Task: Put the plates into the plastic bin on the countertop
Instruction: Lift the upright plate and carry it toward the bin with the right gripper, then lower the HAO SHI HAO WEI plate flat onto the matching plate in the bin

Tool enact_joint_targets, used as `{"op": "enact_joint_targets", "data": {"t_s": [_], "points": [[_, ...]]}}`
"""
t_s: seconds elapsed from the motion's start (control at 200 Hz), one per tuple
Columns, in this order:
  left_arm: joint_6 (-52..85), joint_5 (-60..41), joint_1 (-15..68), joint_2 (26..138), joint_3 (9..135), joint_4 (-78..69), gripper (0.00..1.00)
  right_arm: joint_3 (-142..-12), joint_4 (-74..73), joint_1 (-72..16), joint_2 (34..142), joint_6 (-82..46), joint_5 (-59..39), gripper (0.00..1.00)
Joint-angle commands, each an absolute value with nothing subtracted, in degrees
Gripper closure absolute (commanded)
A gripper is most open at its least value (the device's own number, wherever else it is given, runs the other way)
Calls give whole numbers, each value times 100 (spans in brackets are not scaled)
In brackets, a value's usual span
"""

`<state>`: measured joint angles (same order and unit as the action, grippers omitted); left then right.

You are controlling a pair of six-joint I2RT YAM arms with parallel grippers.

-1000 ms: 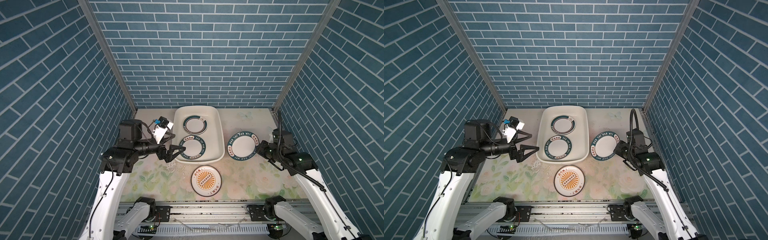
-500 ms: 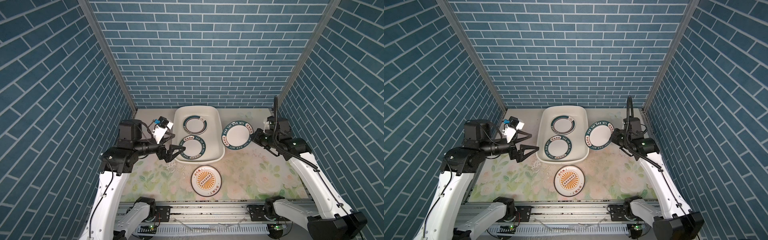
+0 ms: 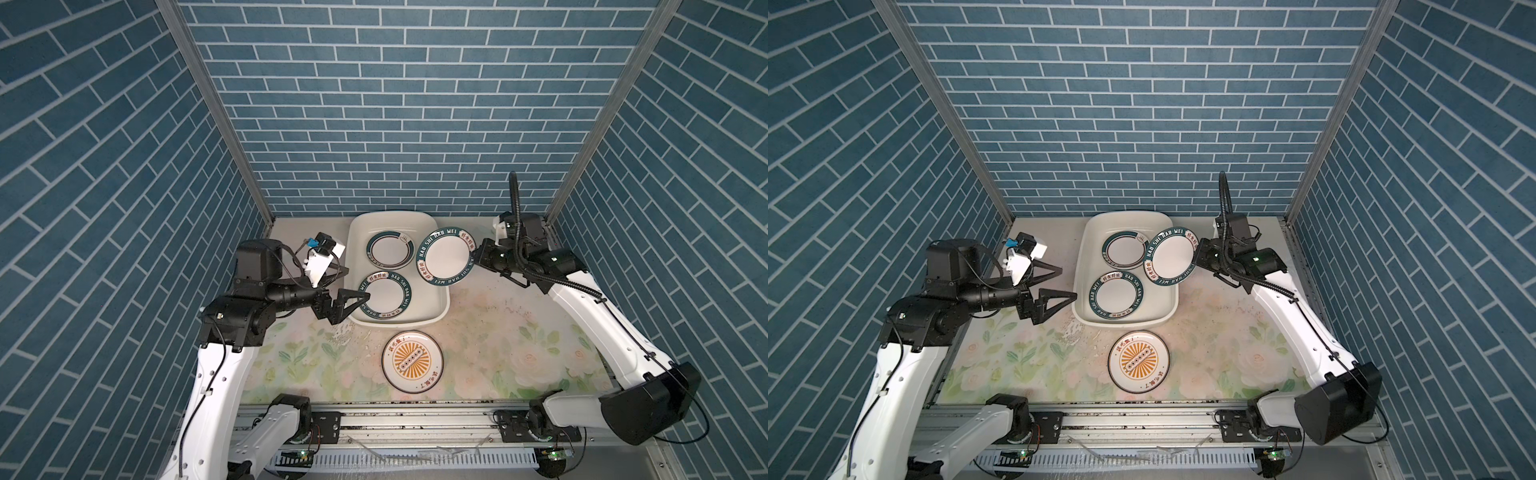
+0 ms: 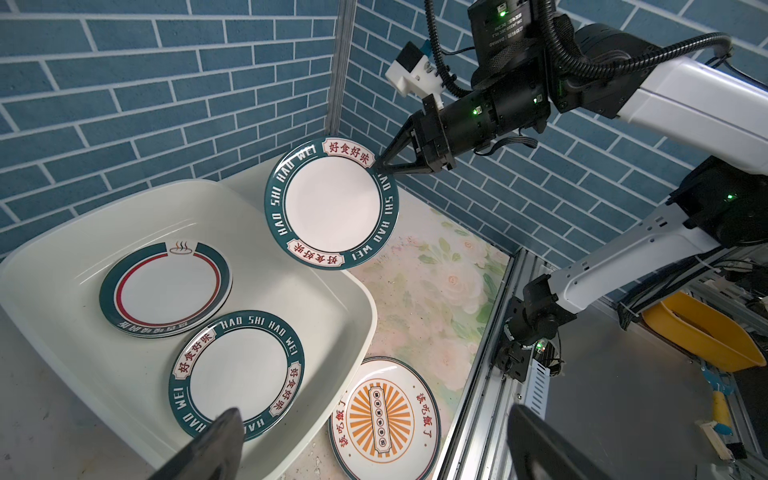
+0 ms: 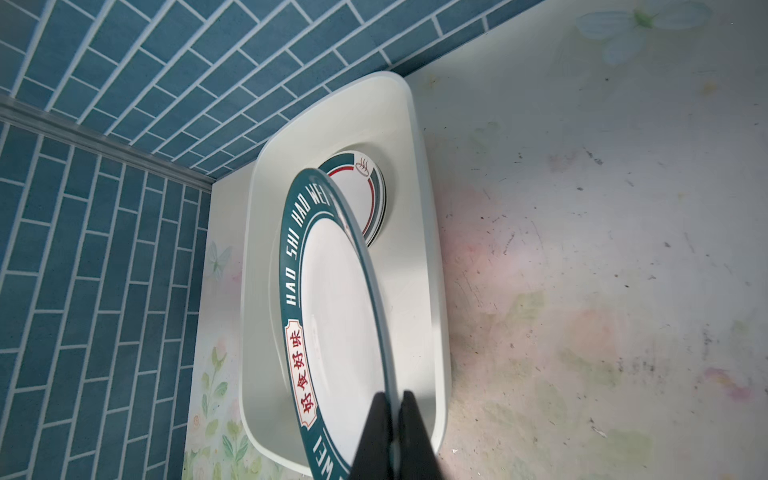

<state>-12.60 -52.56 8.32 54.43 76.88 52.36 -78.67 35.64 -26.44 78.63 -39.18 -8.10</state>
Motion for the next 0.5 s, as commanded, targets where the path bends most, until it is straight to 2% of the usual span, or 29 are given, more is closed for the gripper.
{"op": "enact_joint_targets", "data": {"t_s": [0.0,0.495], "points": [[-1255,-5275,774,5379,7796,5234,0,-8093,2981,-2880,8174,-4066,-959,100],[-1244,-5291,743,5387,7827,5230,0,-8263,1961,-3916,9533,-4399,-1017,100]]}}
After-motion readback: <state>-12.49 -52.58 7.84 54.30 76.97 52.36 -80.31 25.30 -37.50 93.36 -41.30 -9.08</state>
